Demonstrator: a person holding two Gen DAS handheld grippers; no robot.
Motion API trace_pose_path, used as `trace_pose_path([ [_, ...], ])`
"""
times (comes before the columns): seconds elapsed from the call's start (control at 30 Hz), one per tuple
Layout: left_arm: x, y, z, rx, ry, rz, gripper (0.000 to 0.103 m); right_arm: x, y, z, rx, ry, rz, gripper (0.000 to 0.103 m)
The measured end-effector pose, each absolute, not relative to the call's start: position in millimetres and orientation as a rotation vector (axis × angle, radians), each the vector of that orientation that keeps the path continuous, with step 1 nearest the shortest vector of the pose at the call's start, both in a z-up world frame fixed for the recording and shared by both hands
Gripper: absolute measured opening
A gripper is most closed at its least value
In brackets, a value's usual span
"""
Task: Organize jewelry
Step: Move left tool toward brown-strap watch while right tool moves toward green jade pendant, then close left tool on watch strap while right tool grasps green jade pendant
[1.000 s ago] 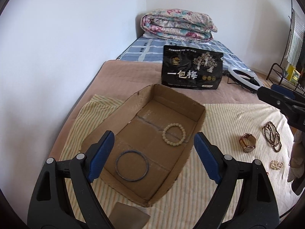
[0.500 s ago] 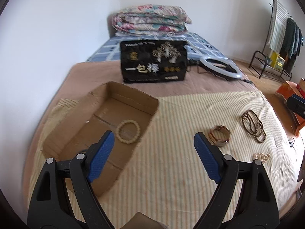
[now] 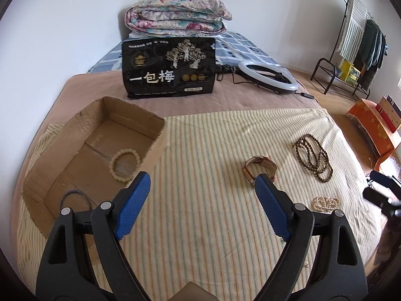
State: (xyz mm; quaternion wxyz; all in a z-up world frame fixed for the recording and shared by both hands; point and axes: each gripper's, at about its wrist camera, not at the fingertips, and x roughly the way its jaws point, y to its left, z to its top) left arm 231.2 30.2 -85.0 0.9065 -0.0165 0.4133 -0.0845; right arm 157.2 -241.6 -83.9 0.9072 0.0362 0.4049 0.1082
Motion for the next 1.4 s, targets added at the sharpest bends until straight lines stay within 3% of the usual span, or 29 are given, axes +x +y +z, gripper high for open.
trace_pose_path([
  [0.17, 236.3, 14.6, -94.3, -0.019, 0.866, -0.202, 0.088, 148.7, -221.7, -108.9, 0.027, 0.863, 0.325, 0.091],
  [0.4, 245.9, 0.7, -105.3, -0.017, 0.899, -0.225, 0.085, 153.3, -188.2, -152.1, -0.128, 0.973, 0.417, 0.067],
  [0.53, 251.3, -4.4, -112.0, -0.018, 0.917, -0.232, 0.085, 158.3, -175.1, -164.1, -0.179, 0.994, 0.429, 0.062],
  [0.7, 256.6, -8.1, -117.5, -0.017, 0.932, -0.238, 0.085, 164.2, -168.9, -175.1, -0.221, 1.018, 0.421, 0.046],
  [1.0, 270.9, -18.7, -131.1, -0.016, 0.971, -0.256, 0.084, 169.0, -170.3, -182.2, -0.227, 1.037, 0.439, 0.046],
  [1.07, 275.2, -23.2, -136.6, -0.011, 0.989, -0.263, 0.076, 170.9, -168.4, -182.9, -0.219, 1.034, 0.449, 0.048],
  [1.27, 289.8, -31.0, -153.1, -0.03, 1.033, -0.273, 0.074, 178.8, -163.1, -186.6, -0.215, 1.027, 0.455, 0.048],
  [1.4, 300.2, -35.0, -162.4, -0.052, 1.061, -0.272, 0.066, 181.2, -161.4, -187.2, -0.236, 1.02, 0.453, 0.042],
])
